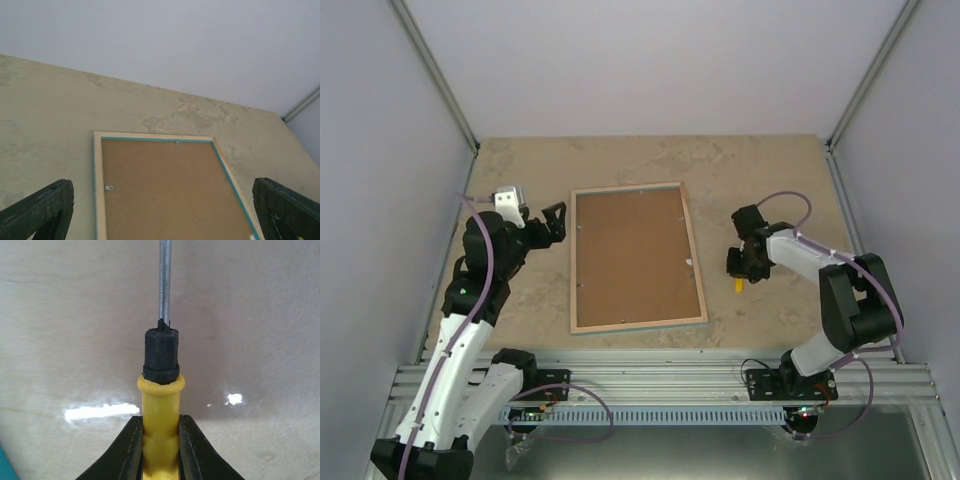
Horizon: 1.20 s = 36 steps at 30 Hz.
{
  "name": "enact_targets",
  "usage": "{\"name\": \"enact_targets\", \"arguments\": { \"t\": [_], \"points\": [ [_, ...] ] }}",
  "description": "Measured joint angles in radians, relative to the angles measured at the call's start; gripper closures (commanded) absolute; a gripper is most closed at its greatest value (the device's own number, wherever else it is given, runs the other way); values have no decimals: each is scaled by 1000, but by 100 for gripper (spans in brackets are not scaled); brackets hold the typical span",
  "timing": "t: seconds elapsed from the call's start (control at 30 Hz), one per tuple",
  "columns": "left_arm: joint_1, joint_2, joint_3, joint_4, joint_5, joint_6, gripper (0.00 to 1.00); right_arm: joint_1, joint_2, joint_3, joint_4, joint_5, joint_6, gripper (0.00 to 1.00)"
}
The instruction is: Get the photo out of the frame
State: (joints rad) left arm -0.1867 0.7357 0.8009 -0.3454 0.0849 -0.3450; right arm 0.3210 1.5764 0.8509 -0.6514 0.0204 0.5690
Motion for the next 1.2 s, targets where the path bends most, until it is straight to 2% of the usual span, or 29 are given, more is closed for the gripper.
{"name": "enact_targets", "arguments": {
  "t": [0.17,0.43,0.7,1.2],
  "points": [
    [0,20,0,9,93,-37,1,79,-9,91,-31,24,-24,100],
    [-3,82,-47,75,246,-143,1,293,-61,232,36,27,-119,100],
    [-125,122,-144,201,308,-281,2,452,-64,274,129,6,-211,100],
    [-303,259,-217,459,310,-449,8,548,-71,287,294,-60,-263,99]
  ]
}}
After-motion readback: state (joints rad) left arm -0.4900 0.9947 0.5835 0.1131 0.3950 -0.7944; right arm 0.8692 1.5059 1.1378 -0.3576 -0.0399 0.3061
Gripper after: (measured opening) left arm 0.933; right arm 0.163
